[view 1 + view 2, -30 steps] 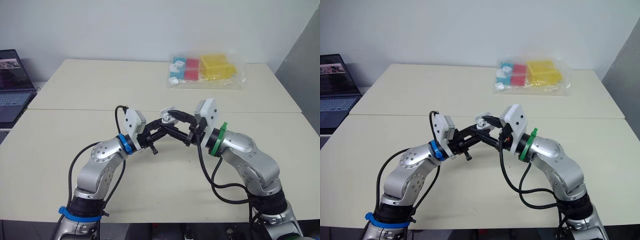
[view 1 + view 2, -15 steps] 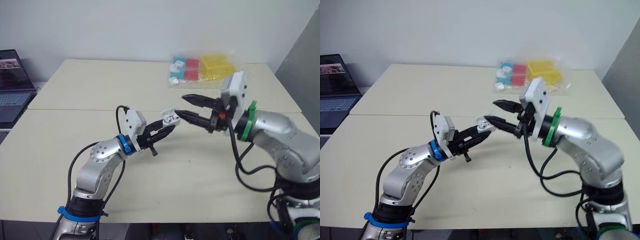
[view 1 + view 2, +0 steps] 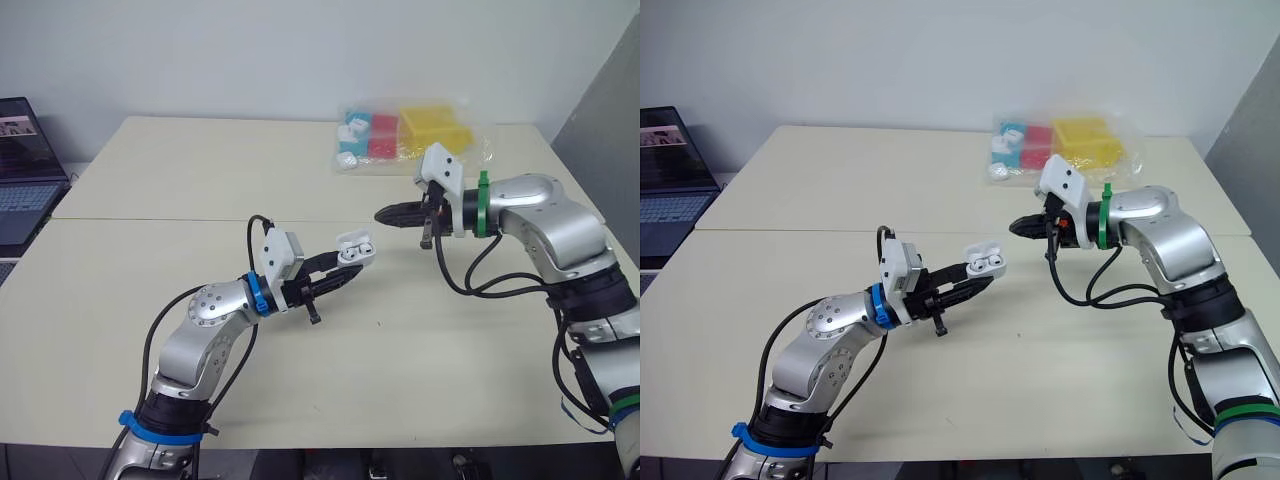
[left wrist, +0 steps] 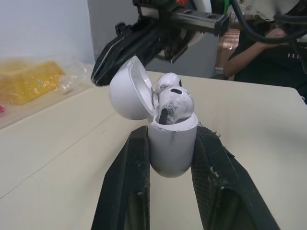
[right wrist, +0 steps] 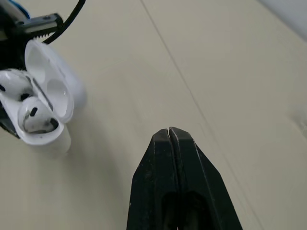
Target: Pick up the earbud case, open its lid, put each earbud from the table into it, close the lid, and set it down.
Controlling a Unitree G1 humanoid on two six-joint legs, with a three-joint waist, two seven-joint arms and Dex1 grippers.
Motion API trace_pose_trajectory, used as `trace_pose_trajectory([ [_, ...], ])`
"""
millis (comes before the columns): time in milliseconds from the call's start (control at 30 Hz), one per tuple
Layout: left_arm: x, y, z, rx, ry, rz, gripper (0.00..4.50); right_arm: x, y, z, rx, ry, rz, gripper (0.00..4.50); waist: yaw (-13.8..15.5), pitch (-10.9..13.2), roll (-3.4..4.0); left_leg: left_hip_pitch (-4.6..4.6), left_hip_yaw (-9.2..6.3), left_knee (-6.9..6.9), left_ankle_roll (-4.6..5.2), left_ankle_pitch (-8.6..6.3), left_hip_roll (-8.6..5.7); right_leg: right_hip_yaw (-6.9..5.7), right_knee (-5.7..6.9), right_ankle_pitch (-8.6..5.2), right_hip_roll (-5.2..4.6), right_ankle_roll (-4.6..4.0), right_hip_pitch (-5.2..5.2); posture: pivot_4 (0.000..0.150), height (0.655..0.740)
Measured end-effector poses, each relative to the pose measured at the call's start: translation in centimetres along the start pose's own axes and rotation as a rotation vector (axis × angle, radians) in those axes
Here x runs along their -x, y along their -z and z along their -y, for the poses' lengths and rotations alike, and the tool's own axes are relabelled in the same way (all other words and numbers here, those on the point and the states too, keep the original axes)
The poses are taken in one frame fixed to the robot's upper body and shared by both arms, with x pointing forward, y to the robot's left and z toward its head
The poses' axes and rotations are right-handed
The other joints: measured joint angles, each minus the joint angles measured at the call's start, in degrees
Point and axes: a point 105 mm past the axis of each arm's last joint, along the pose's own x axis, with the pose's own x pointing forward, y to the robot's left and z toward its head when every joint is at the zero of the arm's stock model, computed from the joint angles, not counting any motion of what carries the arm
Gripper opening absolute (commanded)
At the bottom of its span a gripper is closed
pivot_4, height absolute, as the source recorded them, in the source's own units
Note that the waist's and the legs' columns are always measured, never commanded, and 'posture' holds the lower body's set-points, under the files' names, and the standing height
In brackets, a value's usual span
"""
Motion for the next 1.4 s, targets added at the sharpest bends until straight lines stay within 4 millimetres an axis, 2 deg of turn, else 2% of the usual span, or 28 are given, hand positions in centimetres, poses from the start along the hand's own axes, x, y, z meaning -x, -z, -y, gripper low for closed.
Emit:
trace_pose_trajectory([
  [200, 0.0, 0.4, 0.5, 0.01, 0.029, -0.01, 0.79, -1.2, -2.3, -2.0, 0.034, -0.23, 0.051, 0.0, 0.04, 0.01, 0.02, 0.03, -0.07, 0.01, 0.0, 0.0, 0.02, -0.07, 0.06, 0.0, 0.0, 0.0, 0.01, 0.15, 0.74],
  [467, 0.1, 0.7, 0.7, 0.017, 0.032, -0.024, 0.79, -1.0, -2.3, -3.3, -0.001, -0.341, 0.035, 0.0, 0.25, 0.01, 0.02, 0.02, -0.06, 0.05, 0.0, 0.0, -0.01, -0.06, 0.09, 0.0, -0.03, 0.0, 0.01, 0.15, 0.74],
  [1067, -0.1, 1.4, 1.3, 0.032, 0.059, -0.05, 0.79, -0.3, -1.0, -4.4, 0.049, -0.329, -0.012, 0.0, 0.25, 0.01, 0.02, 0.05, -0.05, 0.05, 0.0, 0.0, -0.01, -0.05, 0.11, 0.0, -0.02, 0.0, 0.01, 0.15, 0.74],
  [1267, 0.5, 2.4, 0.3, 0.235, 0.013, -0.14, 0.79, 0.1, 0.4, -3.9, 0.112, -0.233, -0.04, 0.0, 0.2, 0.01, 0.02, 0.05, -0.11, 0.05, 0.0, 0.0, -0.01, -0.1, 0.12, 0.0, 0.0, 0.0, 0.03, 0.15, 0.74],
  [1400, 0.7, 3.4, -0.2, 0.382, 0.01, -0.239, 0.79, 1.4, 2.0, -5.1, 0.158, -0.169, -0.059, 0.0, 0.45, 0.01, 0.02, 0.0, -0.11, 0.06, -0.01, 0.0, -0.05, -0.1, 0.07, -0.01, -0.03, 0.02, 0.03, 0.15, 0.74],
])
